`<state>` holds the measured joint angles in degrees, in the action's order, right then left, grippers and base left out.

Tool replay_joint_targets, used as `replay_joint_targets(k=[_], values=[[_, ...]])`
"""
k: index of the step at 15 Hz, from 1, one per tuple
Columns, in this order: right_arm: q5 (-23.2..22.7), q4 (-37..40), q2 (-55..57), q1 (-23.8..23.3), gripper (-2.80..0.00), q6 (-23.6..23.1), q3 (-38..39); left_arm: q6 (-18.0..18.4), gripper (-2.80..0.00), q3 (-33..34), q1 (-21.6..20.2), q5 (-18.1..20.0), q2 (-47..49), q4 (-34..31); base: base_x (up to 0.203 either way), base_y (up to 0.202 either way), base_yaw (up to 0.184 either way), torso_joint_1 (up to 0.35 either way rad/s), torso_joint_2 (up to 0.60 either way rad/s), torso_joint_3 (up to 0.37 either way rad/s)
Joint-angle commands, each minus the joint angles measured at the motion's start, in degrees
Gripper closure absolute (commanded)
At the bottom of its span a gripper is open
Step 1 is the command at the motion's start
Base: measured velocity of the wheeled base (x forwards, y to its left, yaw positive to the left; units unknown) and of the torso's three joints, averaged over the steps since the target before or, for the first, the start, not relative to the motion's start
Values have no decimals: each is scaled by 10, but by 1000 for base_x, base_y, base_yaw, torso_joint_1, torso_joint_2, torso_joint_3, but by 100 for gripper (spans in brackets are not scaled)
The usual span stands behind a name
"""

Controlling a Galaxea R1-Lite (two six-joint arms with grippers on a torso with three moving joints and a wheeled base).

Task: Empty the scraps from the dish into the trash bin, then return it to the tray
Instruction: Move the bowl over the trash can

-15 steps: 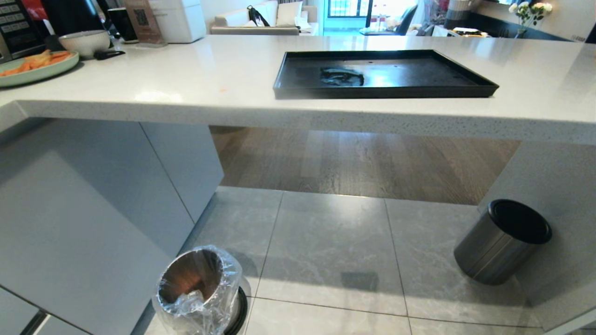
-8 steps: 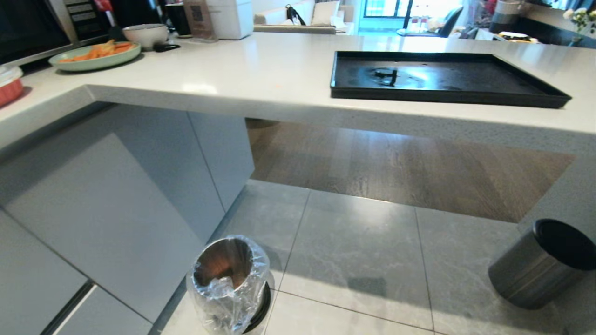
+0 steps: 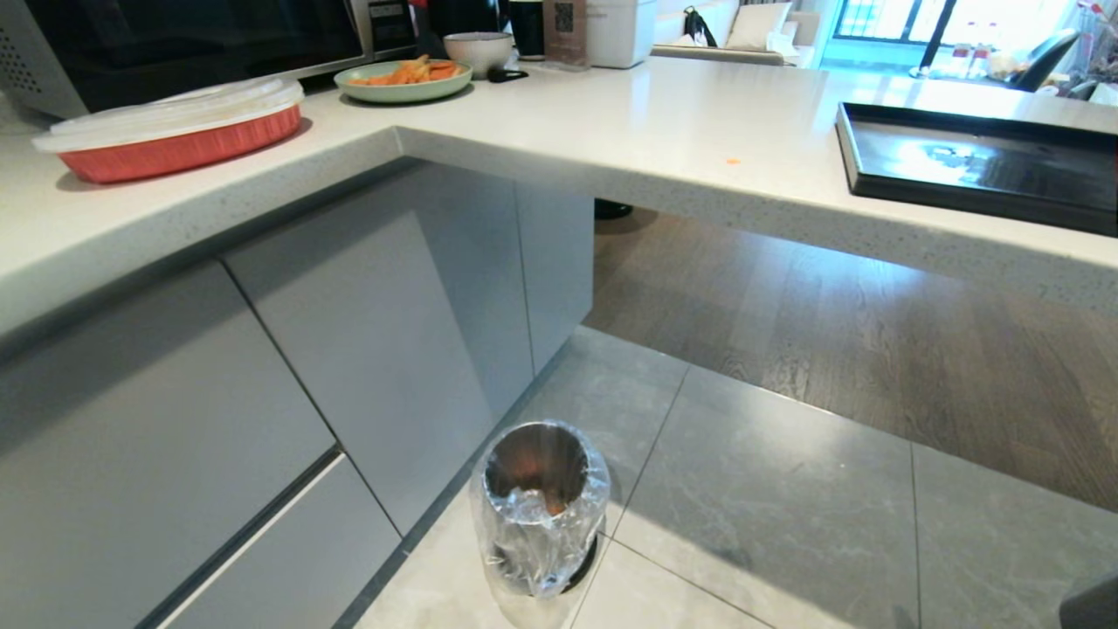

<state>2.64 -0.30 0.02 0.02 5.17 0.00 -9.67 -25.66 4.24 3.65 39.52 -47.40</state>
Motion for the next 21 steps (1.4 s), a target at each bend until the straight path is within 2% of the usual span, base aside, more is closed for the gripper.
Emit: replay_joint_targets(k=[1,21], values=[[0,0,0,1,0,0,0,-1,0,0,1,0,0,-3,0,0,0,0,0,0],[1,0,0,1,0,0,0,2,0,11,5,24,-3,4,0,0,0,0,0,0]])
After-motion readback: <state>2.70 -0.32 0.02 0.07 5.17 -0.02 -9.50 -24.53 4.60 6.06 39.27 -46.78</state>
